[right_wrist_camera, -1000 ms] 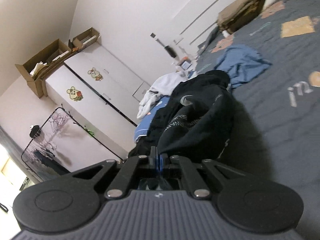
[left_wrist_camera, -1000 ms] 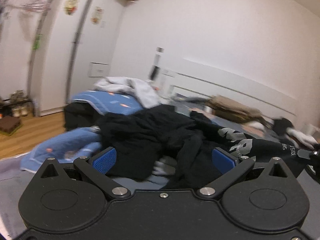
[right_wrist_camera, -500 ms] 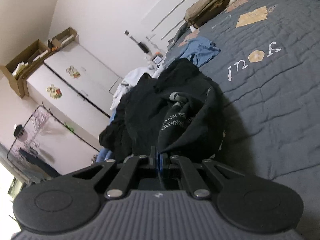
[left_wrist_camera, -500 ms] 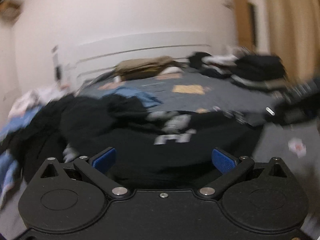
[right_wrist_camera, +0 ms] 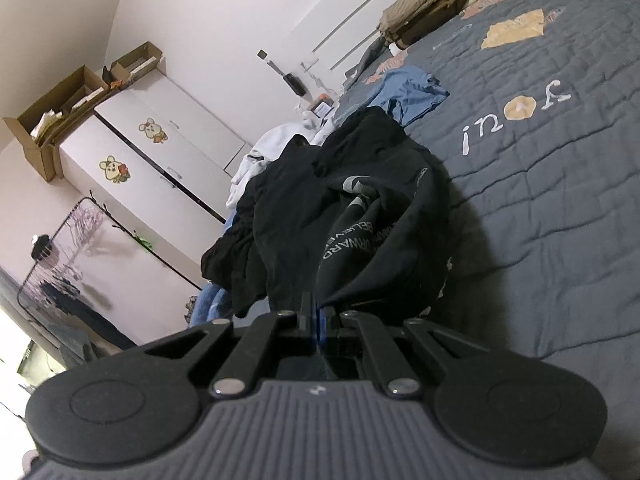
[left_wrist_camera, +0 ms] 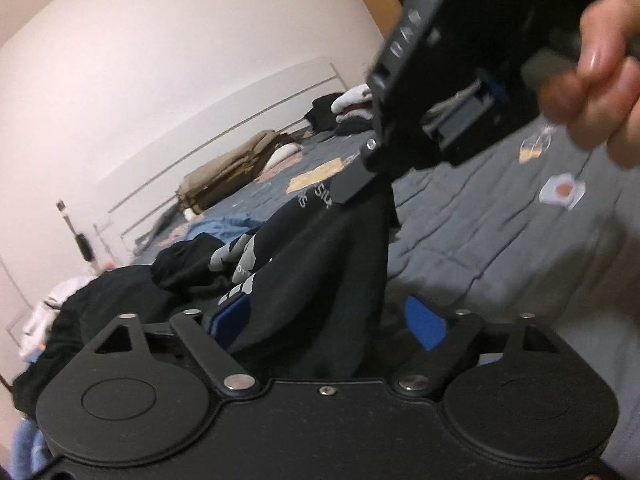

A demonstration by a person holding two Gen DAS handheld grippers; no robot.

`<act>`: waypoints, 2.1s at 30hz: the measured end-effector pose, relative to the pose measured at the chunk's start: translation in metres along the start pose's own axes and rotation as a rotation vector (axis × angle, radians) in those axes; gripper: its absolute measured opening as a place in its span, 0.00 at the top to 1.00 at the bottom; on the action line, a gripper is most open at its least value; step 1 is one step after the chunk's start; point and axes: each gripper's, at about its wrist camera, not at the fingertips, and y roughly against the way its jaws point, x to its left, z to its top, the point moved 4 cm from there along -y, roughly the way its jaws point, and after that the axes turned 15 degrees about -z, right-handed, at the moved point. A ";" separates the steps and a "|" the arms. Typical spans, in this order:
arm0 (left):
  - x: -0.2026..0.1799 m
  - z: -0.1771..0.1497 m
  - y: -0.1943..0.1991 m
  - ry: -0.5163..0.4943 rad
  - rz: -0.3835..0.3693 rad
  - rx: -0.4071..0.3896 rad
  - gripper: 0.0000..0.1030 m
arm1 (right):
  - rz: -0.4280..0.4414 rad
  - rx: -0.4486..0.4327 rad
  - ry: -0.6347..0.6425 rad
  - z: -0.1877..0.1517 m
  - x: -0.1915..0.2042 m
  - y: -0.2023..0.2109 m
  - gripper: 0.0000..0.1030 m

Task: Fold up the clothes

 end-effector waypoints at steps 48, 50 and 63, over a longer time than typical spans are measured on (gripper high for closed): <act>0.041 -0.011 0.015 0.005 -0.010 0.138 0.47 | -0.232 0.007 0.392 -0.012 0.000 0.000 0.72; 0.030 -0.015 -0.003 -0.048 -0.007 0.179 0.49 | -0.231 0.006 0.395 -0.011 0.000 0.002 0.72; 0.018 -0.049 -0.055 -0.164 0.072 0.348 0.62 | -0.247 0.023 0.404 -0.010 -0.010 0.011 0.69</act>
